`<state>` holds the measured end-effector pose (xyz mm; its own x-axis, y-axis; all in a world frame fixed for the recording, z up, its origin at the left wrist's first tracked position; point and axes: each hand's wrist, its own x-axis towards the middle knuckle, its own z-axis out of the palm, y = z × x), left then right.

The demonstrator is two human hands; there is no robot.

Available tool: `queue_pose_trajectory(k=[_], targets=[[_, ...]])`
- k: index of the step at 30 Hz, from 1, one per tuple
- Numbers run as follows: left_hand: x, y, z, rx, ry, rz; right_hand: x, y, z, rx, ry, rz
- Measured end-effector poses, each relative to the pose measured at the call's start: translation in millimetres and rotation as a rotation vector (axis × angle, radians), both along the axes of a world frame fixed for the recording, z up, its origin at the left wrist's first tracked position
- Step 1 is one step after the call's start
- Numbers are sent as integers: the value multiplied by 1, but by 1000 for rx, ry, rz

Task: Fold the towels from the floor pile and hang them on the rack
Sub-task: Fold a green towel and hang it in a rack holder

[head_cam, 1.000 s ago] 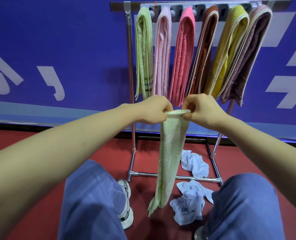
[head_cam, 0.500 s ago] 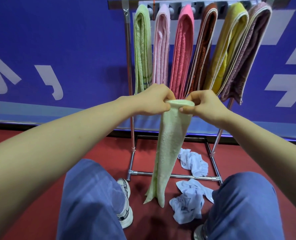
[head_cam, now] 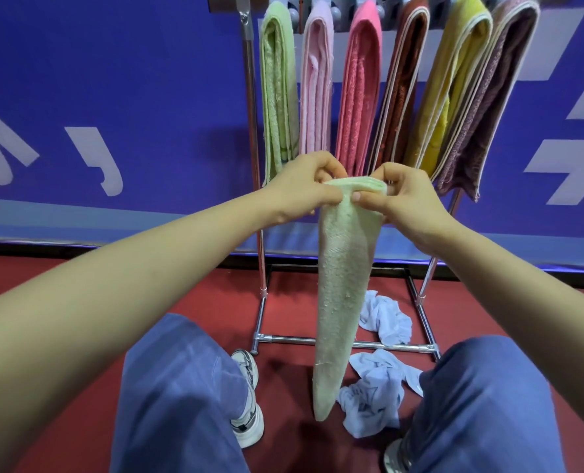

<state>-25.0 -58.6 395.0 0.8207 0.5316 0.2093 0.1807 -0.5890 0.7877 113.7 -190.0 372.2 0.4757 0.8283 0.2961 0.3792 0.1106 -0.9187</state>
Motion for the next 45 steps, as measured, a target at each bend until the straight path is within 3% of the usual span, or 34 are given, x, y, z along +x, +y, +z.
queue_pose_trajectory(k=[4, 11, 17, 20, 24, 30, 33, 38, 41, 45], targets=[[-1, 6, -33, -286, 55, -120, 0, 3, 5, 38, 0, -21], [0, 4, -101, -202, 258, -162, 11, 21, -21, 67, 161, -87], [7, 9, -131, -521, 232, -112, 28, 45, -94, -231, 327, -120], [17, 27, -152, -665, 160, -25, 31, 52, -139, -458, 552, 62], [34, 57, -183, -865, 68, 97, 33, 60, -187, -441, 888, 180], [59, 94, -224, -966, 48, 225, 57, 81, -218, -636, 773, 274], [74, 98, -232, -1035, 39, 247, 62, 93, -216, -597, 800, 268], [87, 89, -226, -1247, 34, 4, 80, 111, -201, -433, 965, 184], [81, 92, -229, -1140, 182, -109, 90, 121, -201, -435, 1066, 89], [70, 101, -249, -831, 425, -129, 92, 126, -204, -470, 1172, -55]])
